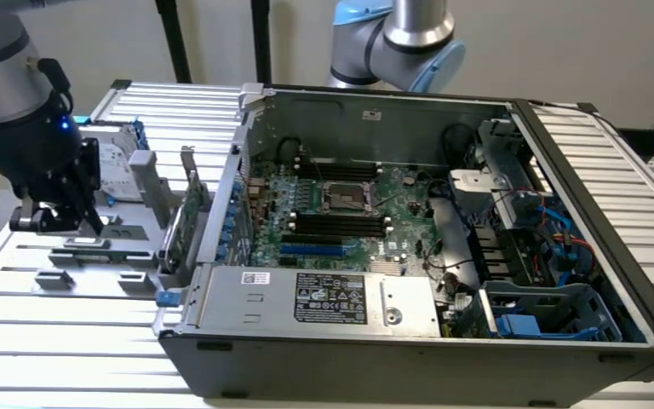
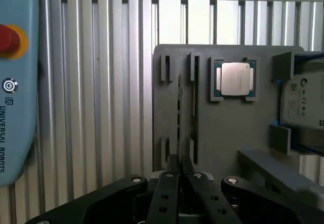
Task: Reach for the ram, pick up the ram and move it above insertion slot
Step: 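Pick up the ram and move it above insertion slot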
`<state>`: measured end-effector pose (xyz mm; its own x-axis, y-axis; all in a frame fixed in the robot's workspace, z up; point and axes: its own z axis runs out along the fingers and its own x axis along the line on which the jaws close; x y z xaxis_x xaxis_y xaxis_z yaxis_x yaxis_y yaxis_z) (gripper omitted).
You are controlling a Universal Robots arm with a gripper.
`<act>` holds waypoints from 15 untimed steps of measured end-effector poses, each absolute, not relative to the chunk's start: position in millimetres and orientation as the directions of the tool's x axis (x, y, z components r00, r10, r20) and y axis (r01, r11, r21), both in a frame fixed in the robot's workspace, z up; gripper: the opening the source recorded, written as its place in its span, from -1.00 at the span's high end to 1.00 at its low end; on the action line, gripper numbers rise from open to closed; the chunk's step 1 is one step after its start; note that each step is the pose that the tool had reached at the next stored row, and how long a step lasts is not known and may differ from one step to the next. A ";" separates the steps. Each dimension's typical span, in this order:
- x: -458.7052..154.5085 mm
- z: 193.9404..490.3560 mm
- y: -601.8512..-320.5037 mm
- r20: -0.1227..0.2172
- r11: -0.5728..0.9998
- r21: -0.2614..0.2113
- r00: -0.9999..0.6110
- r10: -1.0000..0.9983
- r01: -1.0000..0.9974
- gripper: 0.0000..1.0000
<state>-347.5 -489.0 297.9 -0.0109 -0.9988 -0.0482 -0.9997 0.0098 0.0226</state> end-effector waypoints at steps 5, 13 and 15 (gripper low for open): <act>-334.5 320.1 -488.9 -0.055 0.005 0.023 -0.006 -0.998 -1.000 0.73; -311.3 356.3 -488.9 -0.064 -0.002 0.023 0.001 -0.998 -1.000 0.73; -302.4 364.7 -488.9 -0.065 -0.002 0.023 0.001 -0.998 -1.000 0.73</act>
<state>-302.4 -488.9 364.7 0.0010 -0.9979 -0.0652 -0.9997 -0.0025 0.0225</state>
